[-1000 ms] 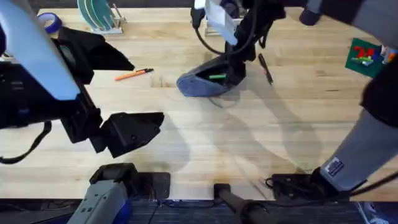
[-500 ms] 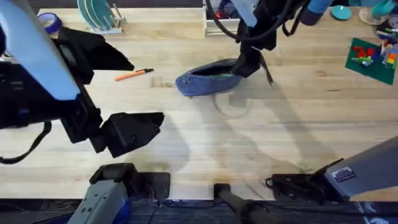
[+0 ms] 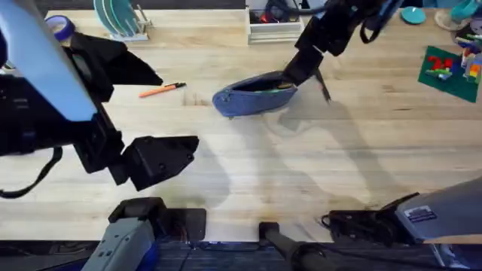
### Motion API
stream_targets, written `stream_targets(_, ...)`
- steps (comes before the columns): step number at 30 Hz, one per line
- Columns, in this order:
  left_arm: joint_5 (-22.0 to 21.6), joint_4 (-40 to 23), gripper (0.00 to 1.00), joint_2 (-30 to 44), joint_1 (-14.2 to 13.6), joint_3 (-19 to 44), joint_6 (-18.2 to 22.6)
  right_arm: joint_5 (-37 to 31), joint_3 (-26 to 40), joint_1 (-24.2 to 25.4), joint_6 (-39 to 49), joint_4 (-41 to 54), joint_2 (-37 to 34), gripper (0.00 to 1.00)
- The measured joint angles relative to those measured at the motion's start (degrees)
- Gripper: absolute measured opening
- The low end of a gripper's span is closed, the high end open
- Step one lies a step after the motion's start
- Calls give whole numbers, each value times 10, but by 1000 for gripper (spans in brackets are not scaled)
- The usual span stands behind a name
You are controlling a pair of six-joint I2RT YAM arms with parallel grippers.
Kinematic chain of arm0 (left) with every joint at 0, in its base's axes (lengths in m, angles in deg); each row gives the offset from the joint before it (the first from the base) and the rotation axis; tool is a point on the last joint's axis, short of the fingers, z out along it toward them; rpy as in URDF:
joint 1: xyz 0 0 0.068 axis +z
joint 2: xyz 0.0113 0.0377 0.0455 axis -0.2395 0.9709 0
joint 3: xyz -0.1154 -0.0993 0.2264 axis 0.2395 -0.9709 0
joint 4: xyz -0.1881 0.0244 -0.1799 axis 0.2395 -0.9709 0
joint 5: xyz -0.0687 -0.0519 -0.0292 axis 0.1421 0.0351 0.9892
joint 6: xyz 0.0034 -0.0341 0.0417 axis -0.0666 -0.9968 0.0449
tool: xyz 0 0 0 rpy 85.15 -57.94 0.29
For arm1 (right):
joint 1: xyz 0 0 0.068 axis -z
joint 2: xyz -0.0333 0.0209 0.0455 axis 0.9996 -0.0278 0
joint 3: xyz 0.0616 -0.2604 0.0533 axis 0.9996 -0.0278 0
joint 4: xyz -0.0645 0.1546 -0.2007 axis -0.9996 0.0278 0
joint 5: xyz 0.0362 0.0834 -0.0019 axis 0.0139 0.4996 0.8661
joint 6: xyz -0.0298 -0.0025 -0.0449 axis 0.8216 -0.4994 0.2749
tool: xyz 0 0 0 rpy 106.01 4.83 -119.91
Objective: Unzip the bag, pick up the pens from the table one at a time and place them inside, then zip the bag closed.
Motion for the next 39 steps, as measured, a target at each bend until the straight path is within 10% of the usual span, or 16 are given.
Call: stream_targets(39,0,0,994,0,0,0,0,-83,-116,105,-273,-112,1,996)
